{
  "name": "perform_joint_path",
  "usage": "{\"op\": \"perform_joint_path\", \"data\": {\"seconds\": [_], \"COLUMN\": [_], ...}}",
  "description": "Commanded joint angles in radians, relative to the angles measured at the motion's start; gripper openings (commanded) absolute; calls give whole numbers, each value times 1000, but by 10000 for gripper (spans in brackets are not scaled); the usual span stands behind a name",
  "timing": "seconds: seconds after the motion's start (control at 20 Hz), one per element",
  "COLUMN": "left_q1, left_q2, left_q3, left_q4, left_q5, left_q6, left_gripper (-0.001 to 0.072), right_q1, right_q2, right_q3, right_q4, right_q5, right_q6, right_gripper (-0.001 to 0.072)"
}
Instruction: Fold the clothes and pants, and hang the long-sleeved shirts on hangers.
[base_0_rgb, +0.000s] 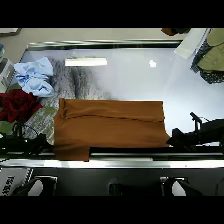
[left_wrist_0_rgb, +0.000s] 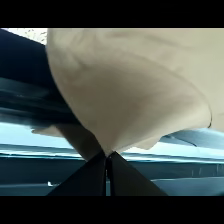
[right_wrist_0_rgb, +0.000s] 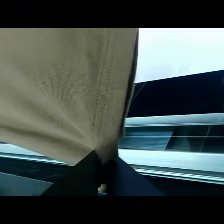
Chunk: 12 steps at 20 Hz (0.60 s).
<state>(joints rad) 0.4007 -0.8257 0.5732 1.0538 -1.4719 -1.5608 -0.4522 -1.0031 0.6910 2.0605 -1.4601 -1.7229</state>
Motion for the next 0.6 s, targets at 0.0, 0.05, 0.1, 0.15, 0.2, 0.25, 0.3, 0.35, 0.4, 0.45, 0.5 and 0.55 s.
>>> {"op": "perform_joint_path", "data": {"seconds": [0.0,0.05,0.1,0.15,0.2,0.25,0.3,0.35,0.4,0.45,0.5,0.55], "left_q1": [-30,-44,-63,-82,-103,-118,-133,-144,-155,-166,-176,-185], "left_q2": [-17,-55,-105,-159,-225,-291,-363,-426,-492,-547,-601,-647], "left_q3": [59,93,137,179,227,276,332,384,443,498,559,615], "left_q4": [-25,-41,-50,-59,-60,-59,-60,-60,-63,-64,-64,-64], "left_q5": [94,133,168,197,216,222,221,222,220,219,215,207], "left_q6": [-1,18,31,53,69,75,80,80,80,80,81,80], "left_gripper": [17,17,17,17,17,17,17,17,17,17,17,17], "right_q1": [1,10,37,77,121,159,182,193,198,198,198,198], "right_q2": [30,3,-34,-79,-130,-188,-244,-289,-333,-367,-398,-422], "right_q3": [7,20,45,76,110,150,188,220,256,288,323,356], "right_q4": [81,121,131,130,130,125,124,124,123,123,123,123], "right_q5": [69,110,151,185,223,262,302,331,349,355,353,352], "right_q6": [-38,-63,-79,-90,-91,-82,-52,-27,-13,-2,4,4], "right_gripper": [29,29,29,29,30,30,30,29,29,29,29,29]}}
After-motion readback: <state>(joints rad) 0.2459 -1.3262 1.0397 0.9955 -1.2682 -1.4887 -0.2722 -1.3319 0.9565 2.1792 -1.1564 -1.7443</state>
